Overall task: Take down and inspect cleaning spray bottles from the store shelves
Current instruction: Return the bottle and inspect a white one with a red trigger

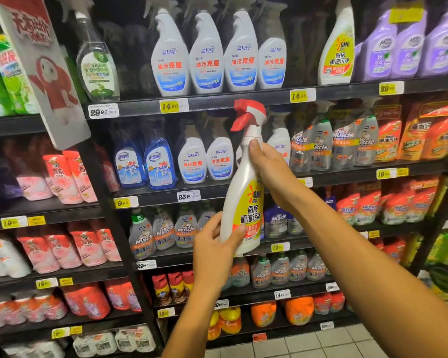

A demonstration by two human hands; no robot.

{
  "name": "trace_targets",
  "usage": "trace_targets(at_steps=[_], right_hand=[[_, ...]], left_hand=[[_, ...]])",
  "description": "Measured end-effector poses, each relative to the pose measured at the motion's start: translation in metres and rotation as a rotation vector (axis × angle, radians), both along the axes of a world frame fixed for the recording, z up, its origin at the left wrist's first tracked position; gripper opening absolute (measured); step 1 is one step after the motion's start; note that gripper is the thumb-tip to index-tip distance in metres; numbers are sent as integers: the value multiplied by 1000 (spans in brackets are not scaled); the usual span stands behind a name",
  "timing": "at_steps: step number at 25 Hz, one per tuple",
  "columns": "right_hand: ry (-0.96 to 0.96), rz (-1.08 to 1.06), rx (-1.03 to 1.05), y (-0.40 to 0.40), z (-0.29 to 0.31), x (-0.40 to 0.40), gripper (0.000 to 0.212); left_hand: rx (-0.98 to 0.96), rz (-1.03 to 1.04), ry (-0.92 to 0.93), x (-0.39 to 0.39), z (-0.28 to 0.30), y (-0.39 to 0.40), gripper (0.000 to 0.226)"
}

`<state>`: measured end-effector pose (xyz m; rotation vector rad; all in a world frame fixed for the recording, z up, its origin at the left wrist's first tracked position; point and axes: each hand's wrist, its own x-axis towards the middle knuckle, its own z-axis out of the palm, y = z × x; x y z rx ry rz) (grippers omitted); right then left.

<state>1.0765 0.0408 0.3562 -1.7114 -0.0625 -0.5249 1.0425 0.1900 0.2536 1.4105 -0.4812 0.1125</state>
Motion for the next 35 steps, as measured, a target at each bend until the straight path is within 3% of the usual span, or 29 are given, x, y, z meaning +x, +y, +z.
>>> trace_targets(at_steps=[2,7,13,18,23,28,35], right_hand=[[-24,61,139,-1,-3,0,34],[-36,313,445,-10,-9,-1,45],[-13,385,505,-10,-15,-1,52],[-5,299,445,-6,-13,2,47],[-17,58,160,2,8,0,23],[-39,69,92,3,16,-3,30],[137,271,-81,-14,10,-12,32]], left_hand=[[18,-37,21,-4,-2,-2,42],[-7,-431,199,4,-3,4,68],[-18,-339,153,2,-8,-3,64],[-39,-406,237,6,-10,-1,70],[-89,-357,269,18,-1,2,48],[-121,-371,355,35,4,14,42],[-333,-586,568,39,14,25,36]])
